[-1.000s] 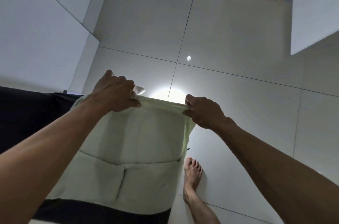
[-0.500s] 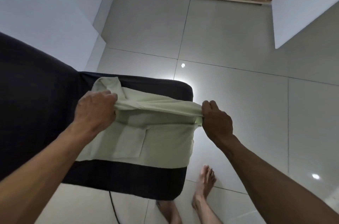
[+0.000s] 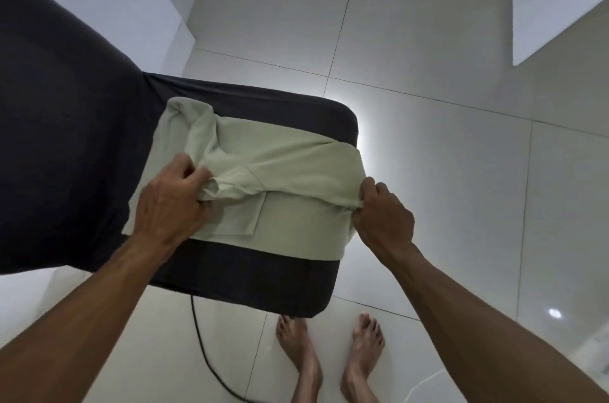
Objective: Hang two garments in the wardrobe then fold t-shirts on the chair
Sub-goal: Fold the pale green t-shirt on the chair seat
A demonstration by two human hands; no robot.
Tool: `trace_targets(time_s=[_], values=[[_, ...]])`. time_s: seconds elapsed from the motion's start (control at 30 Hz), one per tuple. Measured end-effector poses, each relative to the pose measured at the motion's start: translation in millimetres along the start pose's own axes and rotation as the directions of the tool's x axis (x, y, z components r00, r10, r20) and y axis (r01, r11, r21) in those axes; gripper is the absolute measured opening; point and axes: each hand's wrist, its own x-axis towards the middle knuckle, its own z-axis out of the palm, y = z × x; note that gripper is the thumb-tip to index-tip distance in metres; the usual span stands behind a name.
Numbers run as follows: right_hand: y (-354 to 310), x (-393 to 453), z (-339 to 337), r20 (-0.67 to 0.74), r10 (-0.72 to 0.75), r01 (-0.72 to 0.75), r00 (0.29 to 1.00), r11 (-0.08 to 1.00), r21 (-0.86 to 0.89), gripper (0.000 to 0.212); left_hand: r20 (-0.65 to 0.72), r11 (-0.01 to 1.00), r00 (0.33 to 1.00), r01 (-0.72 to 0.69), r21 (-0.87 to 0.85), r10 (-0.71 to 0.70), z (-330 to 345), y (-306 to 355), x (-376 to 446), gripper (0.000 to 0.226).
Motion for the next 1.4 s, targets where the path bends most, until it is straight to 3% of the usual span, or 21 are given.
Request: trace_targets(time_s=[0.1,0.3,0.47,0.5,0.57,0.63,0.7,0.8,0.87,0.93,1.0,1.13,1.2,1.3,1.4], values=[[-7.8,-7.5,-2.5,-0.051,-0.067,0.062,0.996,0.994,-0.093,0.036,0.074,0.995,0.995,0.075,-0.07,-0.07,1.7,4.9,-12.3,0.031],[-51.1,4.9,-9.3,-0.122,-0.301,0.287,0.946,0.951,-0.118,0.036,-0.027,0.988,0.991,0.131,-0.083,-0.134,3.3,9.8,-9.9,0.02],[-67.5,3.4,-13.5,-0.099,-0.283,0.278,0.954,0.958,-0.064,0.033,-0.067,0.996,0.996,0.047,-0.077,-0.053,-0.1,-1.4,-24.3,0.019],[-64.4,1.0,-12.8,-0.077,-0.281,0.276,0.957,0.959,-0.066,0.033,-0.034,0.996,0.998,0.047,-0.075,-0.05,0.3,-1.0,-28.6,0.019],[-56.8,-3.7,-11.8,-0.022,-0.281,0.278,0.959,0.956,-0.088,0.037,0.158,0.992,0.982,0.113,-0.064,-0.102,3.0,4.7,-35.4,0.013],[-54.0,-5.1,-11.8,0.002,-0.284,0.283,0.959,0.953,-0.108,0.039,0.387,0.974,0.904,0.219,-0.059,-0.18,2.6,9.8,-38.7,0.013],[-58.6,-3.3,-12.9,0.01,-0.286,0.285,0.958,0.951,-0.118,0.039,0.479,0.965,0.853,0.259,-0.041,-0.208,0.6,5.4,-40.3,0.026],[-61.7,-0.6,-12.4,-0.032,-0.304,0.298,0.952,0.946,-0.129,0.038,0.344,0.94,0.897,0.327,-0.098,-0.277,-4.1,-4.0,-36.2,0.055],[-63.2,-0.5,-11.5,-0.088,-0.347,0.333,0.934,0.932,-0.142,0.035,0.196,0.884,0.896,0.433,-0.177,-0.399,-5.4,-12.2,-22.6,0.05],[-69.0,-0.2,-8.7,-0.144,-0.415,0.397,0.898,0.907,-0.139,0.031,0.121,0.834,0.856,0.516,-0.196,-0.502,-1.2,-26.0,3.5,0.035],[-79.5,-0.1,-5.5,-0.183,-0.488,0.472,0.853,0.873,-0.126,0.029,0.123,0.775,0.8,0.599,-0.201,-0.587,5.5,-42.0,35.6,0.035],[-109.4,1.2,1.6,-0.191,-0.561,0.55,0.806,0.828,-0.108,0.031,0.233,0.594,0.619,0.785,-0.175,-0.75,21.8,-71.4,93.5,0.043],[-119.6,1.5,8.0,-0.192,-0.566,0.556,0.801,0.824,-0.108,0.031,0.281,0.538,0.568,0.823,-0.182,-0.774,29.7,-79.2,111.3,0.043],[-125.5,5.3,12.4,-0.209,-0.556,0.546,0.804,0.831,-0.11,0.03,0.27,0.393,0.5,0.844,-0.366,-0.823,31.4,-85.6,125.0,0.029],[-122.8,5.8,14.3,-0.196,-0.567,0.556,0.8,0.824,-0.11,0.025,0.2,0.248,0.386,0.834,-0.493,-0.9,30.3,-91.6,126.3,0.022]])
